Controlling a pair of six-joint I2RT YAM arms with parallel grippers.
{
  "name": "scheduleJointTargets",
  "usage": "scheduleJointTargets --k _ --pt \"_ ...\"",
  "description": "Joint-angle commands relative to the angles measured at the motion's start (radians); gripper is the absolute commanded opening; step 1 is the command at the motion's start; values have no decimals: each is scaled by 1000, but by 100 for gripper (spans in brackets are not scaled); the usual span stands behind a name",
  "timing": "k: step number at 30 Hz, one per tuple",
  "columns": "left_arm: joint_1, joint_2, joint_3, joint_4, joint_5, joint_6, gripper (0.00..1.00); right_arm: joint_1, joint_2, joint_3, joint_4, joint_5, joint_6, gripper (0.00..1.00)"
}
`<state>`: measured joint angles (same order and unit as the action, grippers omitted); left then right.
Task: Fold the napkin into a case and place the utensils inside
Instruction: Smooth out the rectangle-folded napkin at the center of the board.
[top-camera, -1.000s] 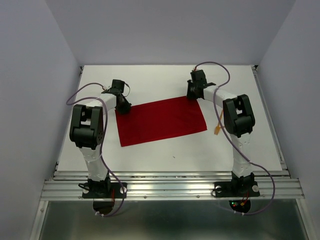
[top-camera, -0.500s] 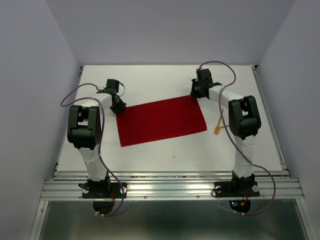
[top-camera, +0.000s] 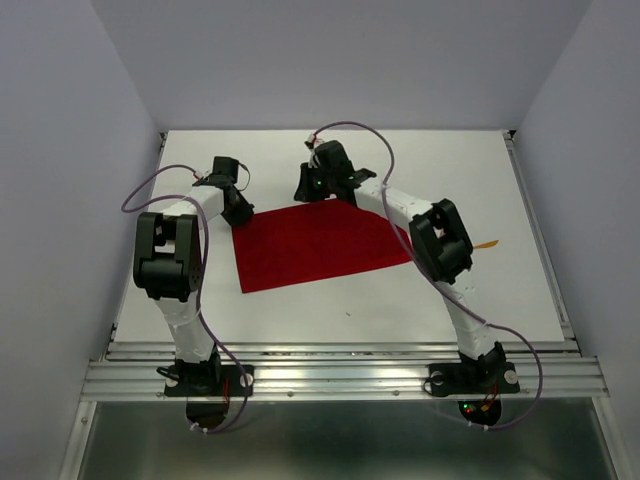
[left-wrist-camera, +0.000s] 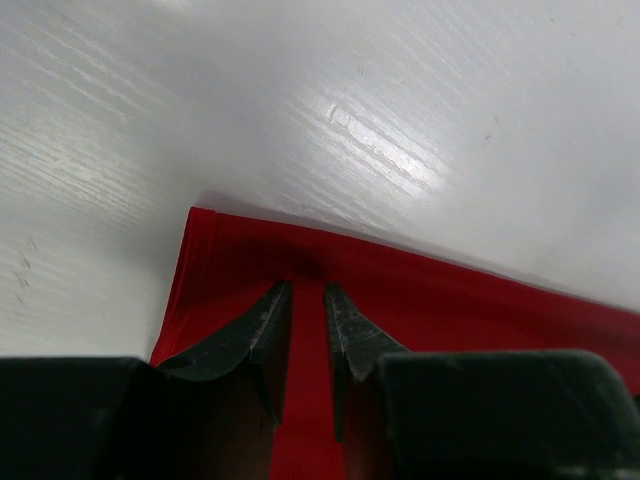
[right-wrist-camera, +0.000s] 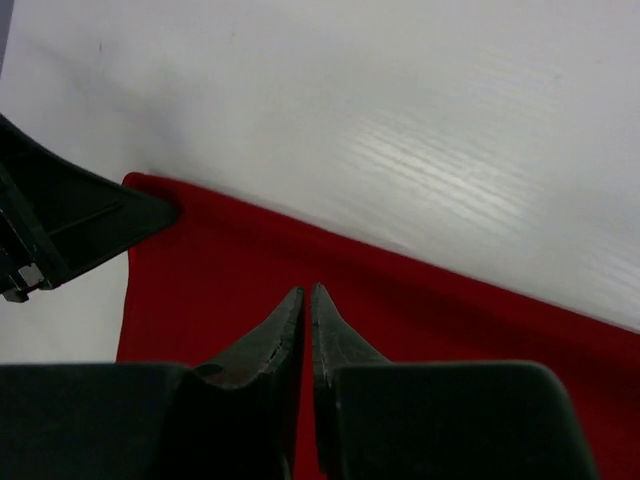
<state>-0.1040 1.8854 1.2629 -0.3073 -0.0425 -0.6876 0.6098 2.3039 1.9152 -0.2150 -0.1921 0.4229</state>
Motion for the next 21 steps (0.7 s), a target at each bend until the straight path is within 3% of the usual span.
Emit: scheduleJointTargets --k 1,6,21 --pt "-3 -20 3 -7 -2 23 31 -4 96 106 -21 -49 68 11" --pt "4 0 0 13 98 42 31 -4 130 111 -27 -11 96 10" --pt "6 52 1 5 90 68 31 -163 6 -123 22 57 102 8"
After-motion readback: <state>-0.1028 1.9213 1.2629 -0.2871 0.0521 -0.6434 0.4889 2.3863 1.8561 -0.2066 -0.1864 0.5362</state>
